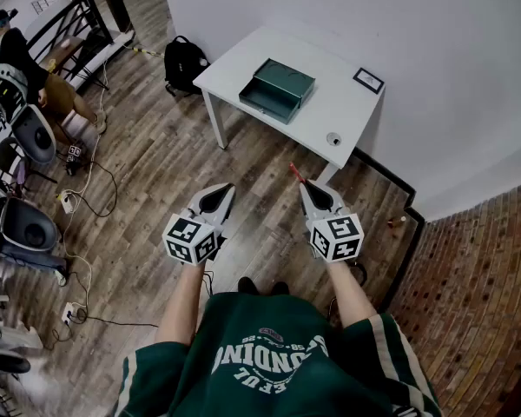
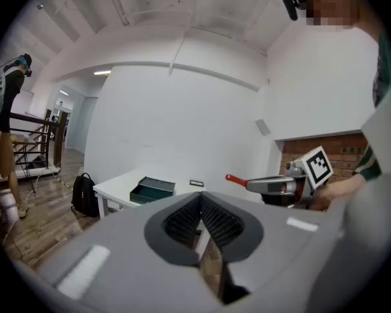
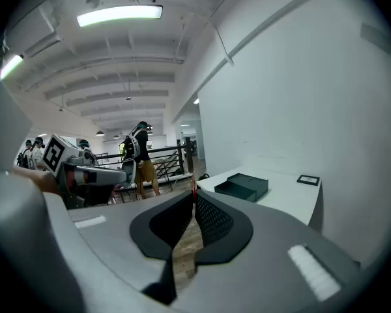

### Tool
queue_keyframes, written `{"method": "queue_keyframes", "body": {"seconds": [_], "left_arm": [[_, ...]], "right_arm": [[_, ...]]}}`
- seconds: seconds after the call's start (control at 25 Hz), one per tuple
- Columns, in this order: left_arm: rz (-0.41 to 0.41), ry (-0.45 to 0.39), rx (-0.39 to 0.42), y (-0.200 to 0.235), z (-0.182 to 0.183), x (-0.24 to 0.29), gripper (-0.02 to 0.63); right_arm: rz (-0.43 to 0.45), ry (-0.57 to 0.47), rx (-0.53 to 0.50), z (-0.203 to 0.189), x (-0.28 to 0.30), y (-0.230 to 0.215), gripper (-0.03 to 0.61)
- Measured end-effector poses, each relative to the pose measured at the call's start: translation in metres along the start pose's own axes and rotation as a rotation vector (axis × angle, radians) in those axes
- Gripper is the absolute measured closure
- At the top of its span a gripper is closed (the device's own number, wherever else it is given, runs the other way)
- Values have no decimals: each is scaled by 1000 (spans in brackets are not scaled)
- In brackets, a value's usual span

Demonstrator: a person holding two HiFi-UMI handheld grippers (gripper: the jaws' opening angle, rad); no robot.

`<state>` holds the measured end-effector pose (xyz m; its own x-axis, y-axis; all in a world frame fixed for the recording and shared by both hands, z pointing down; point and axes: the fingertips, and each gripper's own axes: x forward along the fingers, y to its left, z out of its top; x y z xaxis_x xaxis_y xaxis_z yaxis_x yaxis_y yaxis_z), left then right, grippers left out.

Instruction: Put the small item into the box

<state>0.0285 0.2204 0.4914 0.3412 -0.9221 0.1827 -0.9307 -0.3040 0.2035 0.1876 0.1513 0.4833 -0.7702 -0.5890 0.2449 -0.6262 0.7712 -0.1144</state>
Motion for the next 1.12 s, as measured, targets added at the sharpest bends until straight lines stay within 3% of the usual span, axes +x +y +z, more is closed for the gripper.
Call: {"method": "queue_keyframes", "body": {"seconds": [0.4,0.88,1.12], "left_arm": [[-21,14,-12,9,-9,-4,561],[-71,40,-13,34,-19,-10,561],[-73,41,-16,54,-14,10,561]], "right_arm": [[26,53,47,-18,8,16,561],[-12,44,79,-29,22,41,561],[-13,33,81,-20,46,30,561]]}}
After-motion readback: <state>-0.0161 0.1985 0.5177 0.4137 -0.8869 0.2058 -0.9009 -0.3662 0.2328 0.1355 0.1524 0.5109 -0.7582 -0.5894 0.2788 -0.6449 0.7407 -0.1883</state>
